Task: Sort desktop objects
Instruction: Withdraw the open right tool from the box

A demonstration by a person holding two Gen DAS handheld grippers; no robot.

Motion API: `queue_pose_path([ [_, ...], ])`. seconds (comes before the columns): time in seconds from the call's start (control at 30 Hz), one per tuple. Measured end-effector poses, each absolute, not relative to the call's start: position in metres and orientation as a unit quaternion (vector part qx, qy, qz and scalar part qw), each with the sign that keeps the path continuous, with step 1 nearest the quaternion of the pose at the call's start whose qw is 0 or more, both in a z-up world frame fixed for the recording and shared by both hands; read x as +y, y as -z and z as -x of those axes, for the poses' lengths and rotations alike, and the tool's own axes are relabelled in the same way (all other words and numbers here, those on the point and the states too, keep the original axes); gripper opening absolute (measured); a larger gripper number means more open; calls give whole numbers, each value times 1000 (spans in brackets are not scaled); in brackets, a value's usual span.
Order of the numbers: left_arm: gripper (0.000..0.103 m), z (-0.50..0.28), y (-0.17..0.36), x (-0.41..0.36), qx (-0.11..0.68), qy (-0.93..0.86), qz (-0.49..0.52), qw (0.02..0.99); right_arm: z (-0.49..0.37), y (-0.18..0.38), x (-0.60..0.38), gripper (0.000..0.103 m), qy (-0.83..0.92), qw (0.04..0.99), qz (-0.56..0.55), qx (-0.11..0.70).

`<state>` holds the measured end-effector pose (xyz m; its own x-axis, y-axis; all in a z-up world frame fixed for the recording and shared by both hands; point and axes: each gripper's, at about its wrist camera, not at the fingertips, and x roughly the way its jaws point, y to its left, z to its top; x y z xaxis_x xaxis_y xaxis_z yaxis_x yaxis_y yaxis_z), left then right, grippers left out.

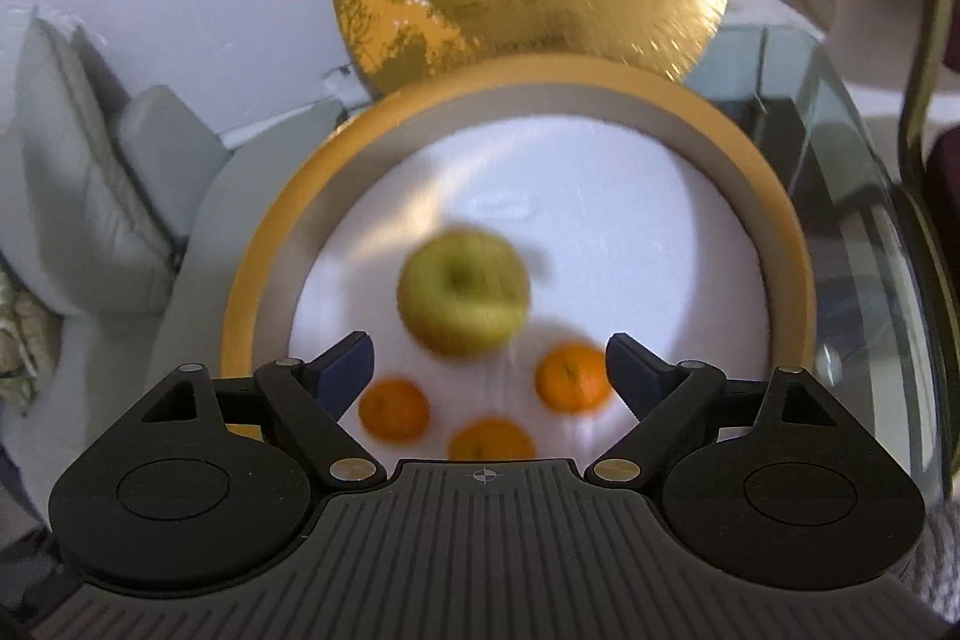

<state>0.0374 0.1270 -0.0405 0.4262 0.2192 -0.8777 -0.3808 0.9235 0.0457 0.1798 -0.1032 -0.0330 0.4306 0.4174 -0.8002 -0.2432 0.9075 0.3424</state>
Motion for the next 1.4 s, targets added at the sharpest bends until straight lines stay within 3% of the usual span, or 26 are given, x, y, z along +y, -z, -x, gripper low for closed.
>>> queue_pose_path([
  [0.43, 102, -34, 22, 66, 497, -142, 11, 856, -100, 42, -191, 89, -192, 839, -128, 493],
  [0.8, 102, -38, -2, 37, 478, -124, -35, 869, -85, 37, -232, 90, -191, 851, -163, 461],
  [1.4, 102, -87, -71, 84, 375, -159, -43, 912, -111, -64, -245, 94, -202, 927, -88, 302],
])
